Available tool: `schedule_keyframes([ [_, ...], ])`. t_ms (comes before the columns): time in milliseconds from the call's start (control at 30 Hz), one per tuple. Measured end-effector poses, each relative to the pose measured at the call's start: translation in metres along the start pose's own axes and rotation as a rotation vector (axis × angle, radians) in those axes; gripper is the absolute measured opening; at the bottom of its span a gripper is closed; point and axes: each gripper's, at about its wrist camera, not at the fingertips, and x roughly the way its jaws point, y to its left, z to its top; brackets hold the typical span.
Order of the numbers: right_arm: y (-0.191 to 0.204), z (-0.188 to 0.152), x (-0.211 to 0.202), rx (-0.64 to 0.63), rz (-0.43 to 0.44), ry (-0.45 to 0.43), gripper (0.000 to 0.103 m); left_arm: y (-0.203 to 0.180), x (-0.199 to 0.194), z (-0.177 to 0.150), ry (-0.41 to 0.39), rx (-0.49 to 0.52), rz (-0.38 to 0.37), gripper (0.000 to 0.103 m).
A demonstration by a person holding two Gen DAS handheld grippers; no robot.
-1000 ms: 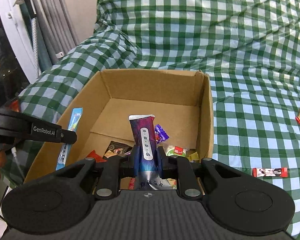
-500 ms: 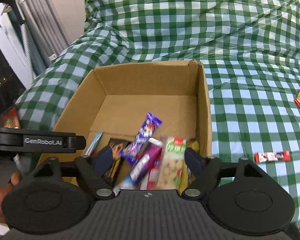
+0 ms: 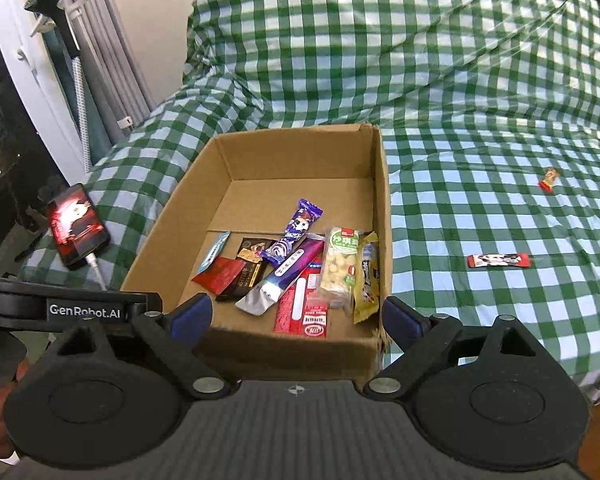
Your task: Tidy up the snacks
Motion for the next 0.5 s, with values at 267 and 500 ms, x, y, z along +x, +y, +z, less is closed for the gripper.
schedule_keyframes([
  [267, 0.012, -0.018, -0.039, -0.061, 0.01, -0.058, 0.095, -0.001, -0.034, -0.022, -0.067, -0.004, 0.003, 0.103],
  [500, 0.012, -0.026, -0.063, -0.067, -0.001, -0.105, 0.096, -0.004, -0.055, -0.037, -0.105, 0.016, -0.003, 0.103],
])
